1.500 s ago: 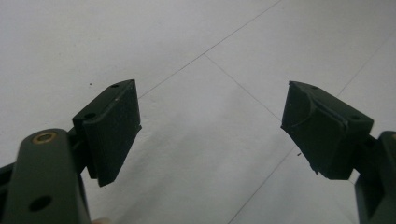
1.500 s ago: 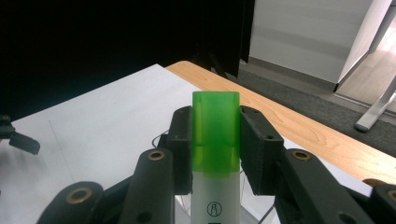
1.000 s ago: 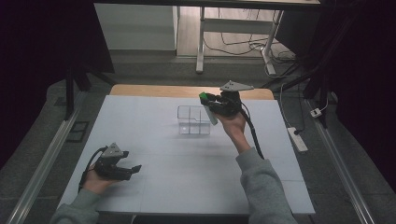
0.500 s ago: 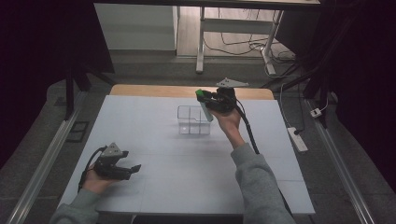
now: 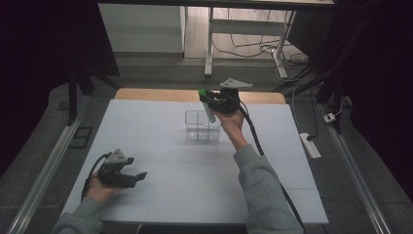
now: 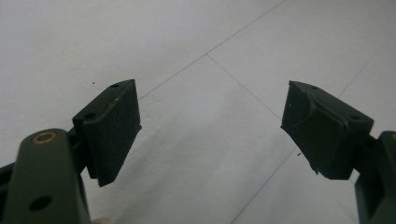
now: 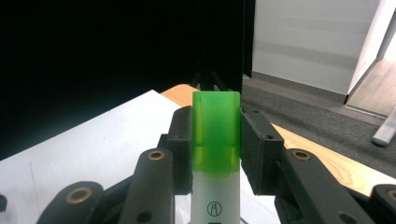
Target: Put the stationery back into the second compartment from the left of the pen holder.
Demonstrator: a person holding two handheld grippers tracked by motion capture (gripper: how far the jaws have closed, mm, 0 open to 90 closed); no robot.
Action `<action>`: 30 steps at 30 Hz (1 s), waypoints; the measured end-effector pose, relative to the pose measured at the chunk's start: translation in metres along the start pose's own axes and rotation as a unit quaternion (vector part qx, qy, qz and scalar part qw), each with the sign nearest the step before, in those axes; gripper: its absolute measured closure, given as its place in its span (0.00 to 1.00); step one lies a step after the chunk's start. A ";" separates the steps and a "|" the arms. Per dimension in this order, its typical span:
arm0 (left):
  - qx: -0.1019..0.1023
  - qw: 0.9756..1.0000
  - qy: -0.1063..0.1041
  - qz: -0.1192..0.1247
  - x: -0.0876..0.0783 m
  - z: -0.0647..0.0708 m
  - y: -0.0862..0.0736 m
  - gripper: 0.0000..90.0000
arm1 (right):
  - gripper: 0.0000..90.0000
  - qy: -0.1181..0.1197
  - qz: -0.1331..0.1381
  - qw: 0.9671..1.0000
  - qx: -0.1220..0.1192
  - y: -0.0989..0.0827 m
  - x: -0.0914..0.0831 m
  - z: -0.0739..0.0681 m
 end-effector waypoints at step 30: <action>0.002 1.000 -0.002 -0.008 0.002 0.000 -0.002 0.21 | 0.69 0.003 -0.007 1.000 -0.002 -0.012 0.025 -0.003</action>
Point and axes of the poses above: each handheld gripper's, and its own axes: x roughly forward along the jaws, y roughly out of its top, z roughly to its right, the point moved 9 cm from there along x, roughly forward along the jaws, and after that the axes turned 11 degrees about z, right-handed, at the moved point
